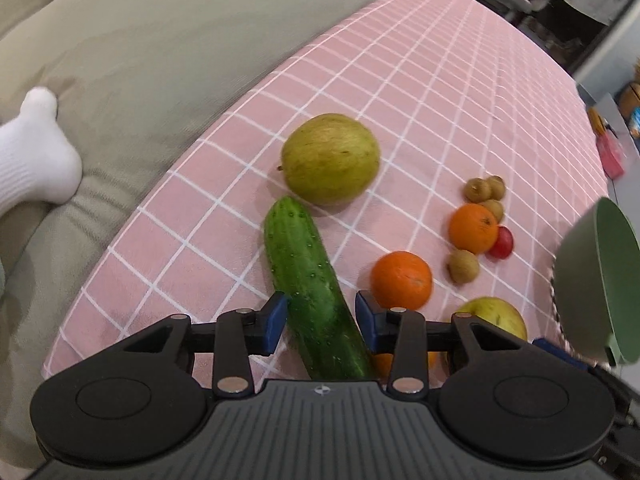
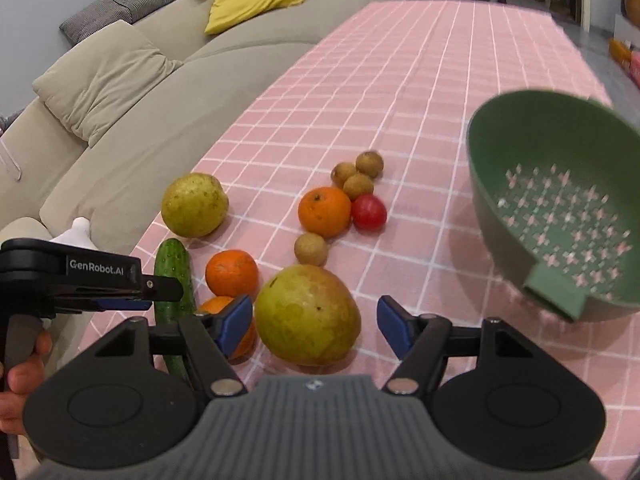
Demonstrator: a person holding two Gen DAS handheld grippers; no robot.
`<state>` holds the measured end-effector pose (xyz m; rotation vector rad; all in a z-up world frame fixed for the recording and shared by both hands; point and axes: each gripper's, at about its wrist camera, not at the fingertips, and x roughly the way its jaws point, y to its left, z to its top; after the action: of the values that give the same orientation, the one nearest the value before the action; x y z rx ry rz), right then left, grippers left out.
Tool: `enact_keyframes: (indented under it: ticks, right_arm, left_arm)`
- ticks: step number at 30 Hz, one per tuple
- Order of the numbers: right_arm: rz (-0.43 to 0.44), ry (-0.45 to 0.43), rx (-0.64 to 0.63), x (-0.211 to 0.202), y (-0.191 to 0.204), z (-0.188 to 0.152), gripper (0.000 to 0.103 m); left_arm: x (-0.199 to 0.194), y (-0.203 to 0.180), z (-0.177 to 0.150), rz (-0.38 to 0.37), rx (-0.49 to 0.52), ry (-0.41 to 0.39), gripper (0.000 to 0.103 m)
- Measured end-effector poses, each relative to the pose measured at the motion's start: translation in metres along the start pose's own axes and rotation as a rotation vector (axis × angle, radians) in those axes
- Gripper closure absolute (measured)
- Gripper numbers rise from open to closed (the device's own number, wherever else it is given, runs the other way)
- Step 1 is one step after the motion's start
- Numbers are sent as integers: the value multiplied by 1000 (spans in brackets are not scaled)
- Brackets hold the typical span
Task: Organize fruits
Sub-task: 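Grasp the cucumber with the left tool while the right tool grasps the large pear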
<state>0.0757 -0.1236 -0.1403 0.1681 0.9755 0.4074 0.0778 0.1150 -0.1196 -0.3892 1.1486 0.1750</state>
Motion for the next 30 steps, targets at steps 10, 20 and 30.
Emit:
enact_keyframes:
  ticks: [10,20,30]
  right_arm:
    - [32,44,43,24,-6,-3,35]
    - [59,62,77,35,-9,-2,36]
    - [41,39,33,30,-7,-5,39]
  left_arm:
    - [20,1,5,23,-51,38,53]
    - [25,-4,5,38,-29,34,54]
    - [19,-1,3,18,-17,14,57]
